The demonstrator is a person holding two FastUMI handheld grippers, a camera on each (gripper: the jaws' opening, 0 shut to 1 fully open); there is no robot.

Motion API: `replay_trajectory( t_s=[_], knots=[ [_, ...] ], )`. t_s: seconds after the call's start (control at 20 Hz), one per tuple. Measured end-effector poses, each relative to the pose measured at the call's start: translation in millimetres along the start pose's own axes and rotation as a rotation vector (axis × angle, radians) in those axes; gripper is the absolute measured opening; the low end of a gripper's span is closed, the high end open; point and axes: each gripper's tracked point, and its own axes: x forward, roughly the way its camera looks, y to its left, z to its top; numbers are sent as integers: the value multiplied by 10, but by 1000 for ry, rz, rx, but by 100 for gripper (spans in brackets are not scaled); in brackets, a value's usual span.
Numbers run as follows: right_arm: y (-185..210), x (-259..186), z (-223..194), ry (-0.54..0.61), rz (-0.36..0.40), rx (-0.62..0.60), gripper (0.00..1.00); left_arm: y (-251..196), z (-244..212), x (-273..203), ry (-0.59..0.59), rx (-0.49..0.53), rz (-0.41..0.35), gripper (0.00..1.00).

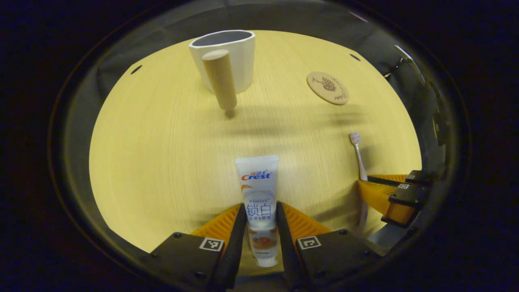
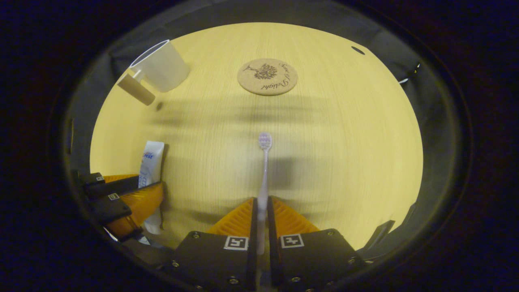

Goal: Put the toothbrush and toothpaste on the desktop into the cup, then pick up the cup and place it on the coaster on the desktop.

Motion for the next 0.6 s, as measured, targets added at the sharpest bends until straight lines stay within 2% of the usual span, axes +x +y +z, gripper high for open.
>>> replay_trajectory(
  t_s=[0.05, 0.1, 0.15, 0.2, 0.25, 0.35, 0.4, 0.5, 0.6],
  knots=[
    [-29, -22, 5, -1, 2, -3, 15, -1, 18, 7, -8, -11, 1, 52],
    [-23, 12, 19, -3, 16, 23, 15, 1, 20, 4, -13, -11, -2, 43],
    [-21, 1, 11, -12, 30, 31, 11, 0, 14, -9, -13, -6, -6, 42],
    [-22, -1, -1, -6, 46, 40, 12, 9, 24, -18, -20, -4, -6, 42],
    [-19, -8, 1, -10, 64, 52, 12, 6, 13, -15, -24, -16, -7, 36],
    [-7, -64, 17, -21, 90, 90, 12, -2, 52, -30, -46, -5, -23, 35],
    [-24, -14, 36, -44, 109, 99, 5, -13, 35, -20, -52, -8, -36, 29],
    [-23, -8, 37, -53, 127, 108, 5, -10, 62, -44, -85, -2, -63, 29],
    [-24, -11, 36, -70, 136, 97, 5, -19, 129, -38, -129, -23, -84, 21]
  ],
)
